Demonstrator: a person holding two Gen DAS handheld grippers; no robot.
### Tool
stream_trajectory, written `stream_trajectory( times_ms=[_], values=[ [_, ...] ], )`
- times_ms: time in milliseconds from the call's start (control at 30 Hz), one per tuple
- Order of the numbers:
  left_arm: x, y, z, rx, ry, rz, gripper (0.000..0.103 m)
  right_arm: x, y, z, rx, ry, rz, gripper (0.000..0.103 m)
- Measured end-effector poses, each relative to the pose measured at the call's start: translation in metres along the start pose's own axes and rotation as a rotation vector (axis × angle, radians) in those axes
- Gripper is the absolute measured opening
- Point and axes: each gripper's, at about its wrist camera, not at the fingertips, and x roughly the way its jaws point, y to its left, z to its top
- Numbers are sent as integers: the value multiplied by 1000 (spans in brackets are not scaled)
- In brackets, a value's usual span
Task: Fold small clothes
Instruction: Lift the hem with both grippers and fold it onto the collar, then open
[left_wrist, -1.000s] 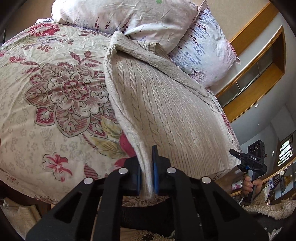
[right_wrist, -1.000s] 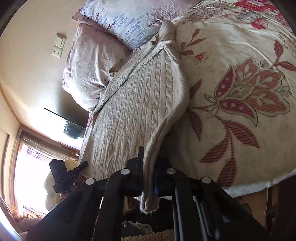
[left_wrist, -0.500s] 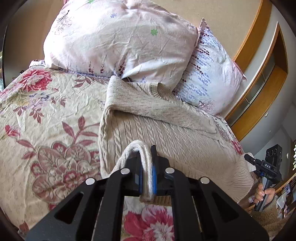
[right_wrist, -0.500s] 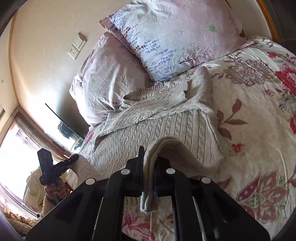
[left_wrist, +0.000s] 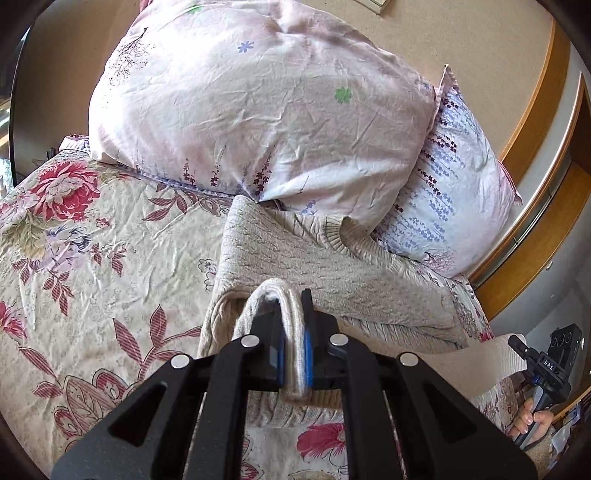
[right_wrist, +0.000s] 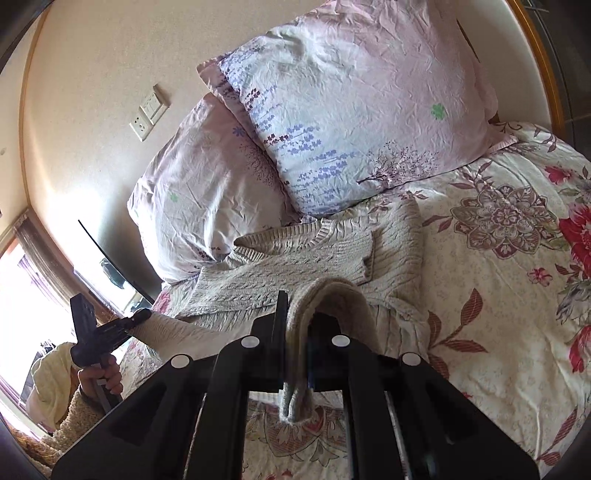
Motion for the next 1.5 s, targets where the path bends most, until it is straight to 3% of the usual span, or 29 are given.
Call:
stream_trajectory(
  times_ms=[267, 567, 733, 1500],
  values=[
    [21, 3, 28, -45, -29, 1, 7, 23, -3, 30, -7, -32, -50, 8],
    [69, 0, 65, -74, -28, 42, 7, 91, -4, 59, -89, 6, -306, 8],
    [98, 9, 75, -123, -1, 68, 7, 130, -9, 64, -106, 45, -401, 8],
    [172, 20, 82, -218, 68, 129, 7, 193, -35, 73, -89, 147, -566, 8]
  ],
)
